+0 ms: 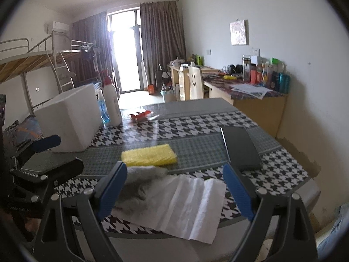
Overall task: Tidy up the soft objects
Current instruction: 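Move both tools toward the grey cloth and yellow sponge, then close the left tool on the grey cloth and lift it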
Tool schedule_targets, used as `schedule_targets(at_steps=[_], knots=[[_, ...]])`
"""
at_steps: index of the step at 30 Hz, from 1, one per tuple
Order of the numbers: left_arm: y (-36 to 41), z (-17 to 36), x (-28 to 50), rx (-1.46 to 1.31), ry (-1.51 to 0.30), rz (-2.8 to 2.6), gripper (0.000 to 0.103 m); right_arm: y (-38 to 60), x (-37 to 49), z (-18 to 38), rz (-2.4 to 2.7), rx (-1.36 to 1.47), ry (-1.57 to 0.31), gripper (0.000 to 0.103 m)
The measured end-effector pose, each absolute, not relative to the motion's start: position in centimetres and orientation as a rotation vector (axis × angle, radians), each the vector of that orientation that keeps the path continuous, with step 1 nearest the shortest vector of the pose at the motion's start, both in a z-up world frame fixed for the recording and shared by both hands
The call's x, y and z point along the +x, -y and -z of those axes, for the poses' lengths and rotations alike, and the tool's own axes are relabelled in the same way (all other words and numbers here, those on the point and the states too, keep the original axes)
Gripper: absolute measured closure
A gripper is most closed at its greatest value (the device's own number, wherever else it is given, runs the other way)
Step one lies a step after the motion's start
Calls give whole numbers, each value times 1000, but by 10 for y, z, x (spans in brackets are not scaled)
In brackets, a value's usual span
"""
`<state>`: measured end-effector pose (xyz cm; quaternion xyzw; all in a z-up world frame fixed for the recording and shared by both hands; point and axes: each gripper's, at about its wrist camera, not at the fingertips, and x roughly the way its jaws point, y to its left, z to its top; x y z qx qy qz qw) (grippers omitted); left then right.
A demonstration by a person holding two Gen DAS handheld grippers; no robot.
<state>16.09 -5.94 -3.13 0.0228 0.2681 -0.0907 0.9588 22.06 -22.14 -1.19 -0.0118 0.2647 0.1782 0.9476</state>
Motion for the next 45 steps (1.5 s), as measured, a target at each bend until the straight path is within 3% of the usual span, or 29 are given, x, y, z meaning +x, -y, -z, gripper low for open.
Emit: schedule_targets(at_steps=[4,9,14,24,26,39,45], knots=[[64,41,170,41,-588,203,7,228,222,18,-357,-22,-557,11],[71,50,174,55,-613,221,8,230,223,27,-363,-29,-587,11],[75,59,185,48,-673,235,19,231,224,36,-367,-36,-612,11],[89,77,199,79,-738,264,28,244,230,47,-339,-15,-646,11],[90,81,203,78,-760,270,37,244,231,49,-342,-15,-652,11],[97,94,214,86,-811,291,62,243,236,59,-356,-21,-692,11],[98,103,221,81,-864,299,84,241,237,62,-368,-21,-705,11]])
